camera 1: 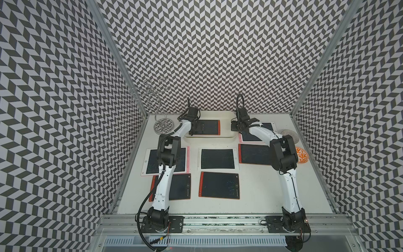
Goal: Take out the writing tablet from the storage box
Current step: Pick up the writing tablet from the storage box.
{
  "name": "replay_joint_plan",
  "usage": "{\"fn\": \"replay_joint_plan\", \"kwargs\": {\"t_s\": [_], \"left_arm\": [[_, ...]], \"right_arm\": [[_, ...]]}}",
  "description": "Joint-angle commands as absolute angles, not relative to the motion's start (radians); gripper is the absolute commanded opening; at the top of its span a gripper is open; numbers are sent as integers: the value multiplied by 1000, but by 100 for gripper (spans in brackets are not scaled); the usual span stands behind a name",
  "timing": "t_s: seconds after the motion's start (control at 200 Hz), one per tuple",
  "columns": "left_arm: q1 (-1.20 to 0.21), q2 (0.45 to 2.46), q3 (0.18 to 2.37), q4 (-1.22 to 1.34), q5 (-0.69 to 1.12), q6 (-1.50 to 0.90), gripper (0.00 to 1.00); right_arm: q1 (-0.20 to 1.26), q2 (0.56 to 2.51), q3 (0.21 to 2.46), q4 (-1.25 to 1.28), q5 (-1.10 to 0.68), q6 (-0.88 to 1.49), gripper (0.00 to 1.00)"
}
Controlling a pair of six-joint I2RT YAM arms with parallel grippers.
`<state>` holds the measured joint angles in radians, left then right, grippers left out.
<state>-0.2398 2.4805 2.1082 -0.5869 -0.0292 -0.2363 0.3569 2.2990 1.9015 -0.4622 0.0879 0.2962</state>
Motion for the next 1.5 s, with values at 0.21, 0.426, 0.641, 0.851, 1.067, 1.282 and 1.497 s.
{"fn": "replay_joint_plan", "kwargs": {"t_s": [0.21, 0.426, 0.641, 0.851, 1.067, 1.282, 1.497], "left_arm": [[-272, 2489, 2110, -544, 265, -284, 99], [-278, 2485, 2104, -538, 343, -301, 99], [-278, 2469, 2091, -508, 442, -327, 99], [-278, 2445, 2081, -457, 568, -383, 99], [-276, 2378, 2060, -421, 599, -388, 99], [-275, 2325, 2036, -388, 645, -435, 99], [-270, 2287, 2016, -361, 670, -453, 99]], "right_arm": [[356, 2313, 1875, -403, 19, 299, 0], [356, 2313, 1867, -401, 2, 301, 0], [359, 2315, 1861, -394, -20, 307, 0], [361, 2318, 1858, -390, -44, 315, 0], [362, 2319, 1856, -387, -52, 316, 0], [362, 2322, 1853, -386, -57, 321, 0], [362, 2322, 1836, -376, -61, 327, 0]]}}
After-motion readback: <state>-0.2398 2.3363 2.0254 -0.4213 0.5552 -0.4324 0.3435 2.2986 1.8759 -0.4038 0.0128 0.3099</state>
